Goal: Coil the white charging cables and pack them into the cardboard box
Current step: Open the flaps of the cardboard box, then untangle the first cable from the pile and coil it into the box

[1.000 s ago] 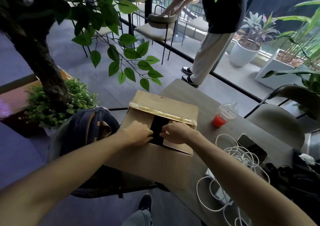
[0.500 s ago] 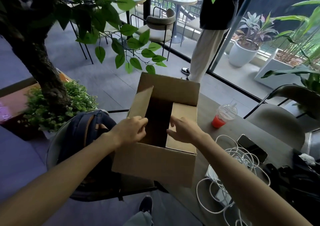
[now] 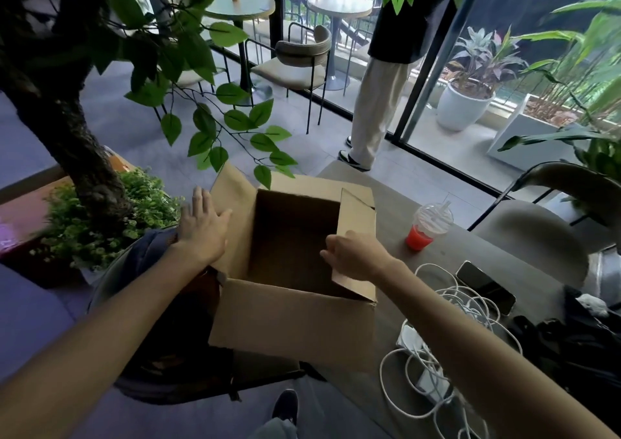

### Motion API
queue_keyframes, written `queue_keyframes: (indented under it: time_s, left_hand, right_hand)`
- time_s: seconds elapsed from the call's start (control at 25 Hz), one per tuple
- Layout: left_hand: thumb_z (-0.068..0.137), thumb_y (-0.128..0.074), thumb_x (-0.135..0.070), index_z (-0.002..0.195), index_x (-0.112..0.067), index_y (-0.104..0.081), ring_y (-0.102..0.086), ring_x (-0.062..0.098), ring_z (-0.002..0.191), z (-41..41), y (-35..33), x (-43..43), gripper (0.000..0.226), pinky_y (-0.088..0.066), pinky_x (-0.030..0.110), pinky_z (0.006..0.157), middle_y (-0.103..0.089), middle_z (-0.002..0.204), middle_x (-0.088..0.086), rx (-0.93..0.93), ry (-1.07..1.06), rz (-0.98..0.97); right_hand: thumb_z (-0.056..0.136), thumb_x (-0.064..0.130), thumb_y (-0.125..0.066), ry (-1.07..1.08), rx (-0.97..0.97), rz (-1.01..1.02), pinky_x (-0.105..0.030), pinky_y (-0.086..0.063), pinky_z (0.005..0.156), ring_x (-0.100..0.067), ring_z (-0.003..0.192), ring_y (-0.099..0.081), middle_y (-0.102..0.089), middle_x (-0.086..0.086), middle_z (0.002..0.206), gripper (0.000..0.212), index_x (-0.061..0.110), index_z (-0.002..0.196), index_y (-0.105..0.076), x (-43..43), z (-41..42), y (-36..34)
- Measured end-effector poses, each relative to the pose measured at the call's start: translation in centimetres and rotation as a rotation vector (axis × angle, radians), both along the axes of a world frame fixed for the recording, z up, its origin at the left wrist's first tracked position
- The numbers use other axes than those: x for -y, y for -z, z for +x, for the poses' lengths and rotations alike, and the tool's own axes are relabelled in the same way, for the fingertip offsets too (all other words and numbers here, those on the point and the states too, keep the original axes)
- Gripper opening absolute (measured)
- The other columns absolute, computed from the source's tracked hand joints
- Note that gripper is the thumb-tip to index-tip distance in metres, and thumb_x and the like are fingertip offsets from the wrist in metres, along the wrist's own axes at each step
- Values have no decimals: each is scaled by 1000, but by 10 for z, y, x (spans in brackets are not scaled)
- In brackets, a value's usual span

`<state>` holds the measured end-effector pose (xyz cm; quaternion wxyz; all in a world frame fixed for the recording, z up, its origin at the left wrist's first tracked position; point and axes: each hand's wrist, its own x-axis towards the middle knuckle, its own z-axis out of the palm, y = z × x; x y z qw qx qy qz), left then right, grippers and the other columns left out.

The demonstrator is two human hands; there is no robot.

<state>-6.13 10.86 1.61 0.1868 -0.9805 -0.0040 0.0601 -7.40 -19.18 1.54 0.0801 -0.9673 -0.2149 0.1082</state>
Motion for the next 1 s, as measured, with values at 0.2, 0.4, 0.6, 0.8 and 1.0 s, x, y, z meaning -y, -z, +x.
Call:
queue_keyframes:
  time_s: [0.2, 0.4, 0.6, 0.8, 1.0]
  left_hand:
    - [91, -54, -51, 137, -26, -50, -6, 47, 147, 13, 10, 4, 53, -20, 54, 114, -15, 159, 26, -97, -67, 40]
    - [90, -53, -54, 135, -15, -43, -42, 34, 131, 6, 32, 17, 60, -37, 46, 105, -45, 142, 15, -166, -48, -136]
    - [93, -50, -51, 142, -19, -37, -42, 33, 130, -2, 36, 32, 60, -38, 48, 103, -41, 142, 14, -170, 8, -204]
    - [95, -48, -48, 139, -24, -45, -34, 29, 137, -16, 31, 63, 50, -37, 45, 108, -43, 144, 8, -141, 190, -260]
    - [96, -48, -48, 137, -25, -49, -34, 26, 139, -36, 36, 123, 47, -38, 43, 109, -44, 146, 5, -140, 373, -374]
  right_hand:
    - [99, 32, -43, 207, 102, 125, -31, -45, 57, -17, 72, -59, -60, 2, 90, 19, 21, 111, -53, 52, 1, -24]
    - [95, 16, -48, 530, 126, 105, -46, -51, 85, -35, 102, -58, -54, -16, 121, 30, 11, 124, -50, 104, -8, -9]
    - [93, 29, -51, 666, -142, -87, -48, -45, 96, -45, 116, -51, -45, -25, 131, 41, 11, 129, -42, 115, -27, 35]
    - [98, 32, -48, 627, -365, 158, -39, -44, 100, -39, 123, -55, -57, -27, 134, 46, 3, 134, -46, 101, -22, 59]
    - [98, 40, -51, 663, -406, 285, -40, -51, 96, -37, 110, -64, -65, -17, 124, 42, 13, 130, -53, 105, -25, 56]
